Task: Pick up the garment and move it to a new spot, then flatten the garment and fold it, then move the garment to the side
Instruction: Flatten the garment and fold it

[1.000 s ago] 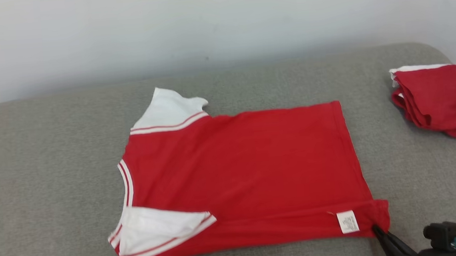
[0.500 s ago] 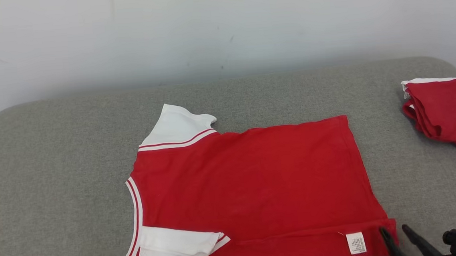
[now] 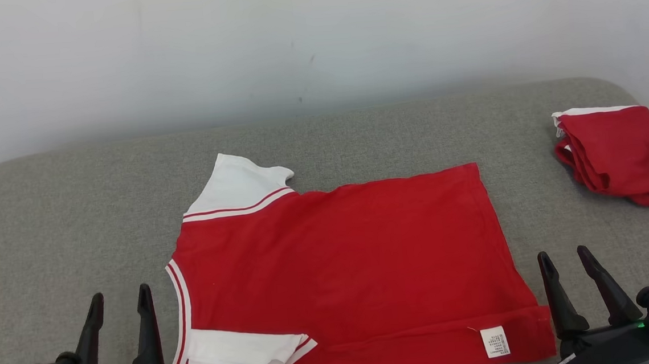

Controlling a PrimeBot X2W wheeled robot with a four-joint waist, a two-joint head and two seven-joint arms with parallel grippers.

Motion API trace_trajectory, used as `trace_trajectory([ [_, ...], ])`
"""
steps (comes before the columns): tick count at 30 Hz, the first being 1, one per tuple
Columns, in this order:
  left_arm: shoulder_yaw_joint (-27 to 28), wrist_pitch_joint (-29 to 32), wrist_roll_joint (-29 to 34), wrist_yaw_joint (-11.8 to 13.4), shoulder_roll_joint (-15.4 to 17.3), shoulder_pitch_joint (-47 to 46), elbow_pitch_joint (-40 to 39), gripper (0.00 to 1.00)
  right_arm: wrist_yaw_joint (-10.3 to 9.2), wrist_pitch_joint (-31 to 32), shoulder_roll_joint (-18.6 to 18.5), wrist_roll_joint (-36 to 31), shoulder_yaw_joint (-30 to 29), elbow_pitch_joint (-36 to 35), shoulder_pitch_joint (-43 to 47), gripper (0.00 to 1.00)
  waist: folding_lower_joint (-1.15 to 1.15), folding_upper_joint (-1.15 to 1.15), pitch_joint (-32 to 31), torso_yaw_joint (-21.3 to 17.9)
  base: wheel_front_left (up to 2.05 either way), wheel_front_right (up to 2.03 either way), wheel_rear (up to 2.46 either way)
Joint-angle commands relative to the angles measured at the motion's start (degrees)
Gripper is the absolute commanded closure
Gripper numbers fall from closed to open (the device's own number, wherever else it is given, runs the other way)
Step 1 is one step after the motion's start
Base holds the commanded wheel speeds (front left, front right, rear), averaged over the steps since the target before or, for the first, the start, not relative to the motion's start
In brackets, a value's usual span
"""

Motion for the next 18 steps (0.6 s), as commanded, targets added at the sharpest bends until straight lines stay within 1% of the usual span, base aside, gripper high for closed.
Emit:
trace_trajectory([
  [1,0.22,-0.25,1.48,-0.78,0.65,-0.86,-0.31,0.0,-0.16,-0.37,1.0,-1.49,-0.69,-0.88,0.3,0.0,0.0,0.0,-0.15,-0.09,0.0,0.0,0.0],
  [4,0.01,-0.25,4.44,-2.67,1.17,-1.49,-0.96,0.0,-0.16,-0.45,2.37,-4.89,-1.71,-2.37,1.01,0.0,0.0,0.0,-0.56,-0.11,0.0,0.0,0.0],
  [9,1.54,-0.26,5.67,-4.92,0.58,-1.08,-1.12,0.0,-0.16,-0.49,4.12,-7.61,-2.47,-3.17,1.31,0.0,0.0,0.0,-0.88,-0.24,0.0,0.0,0.0],
  [18,5.66,-0.25,7.15,-6.41,-0.18,2.67,-0.08,0.0,-0.16,-0.48,6.17,-9.45,-3.73,-2.94,2.84,0.0,0.0,0.0,-1.5,0.4,0.0,0.0,0.0],
])
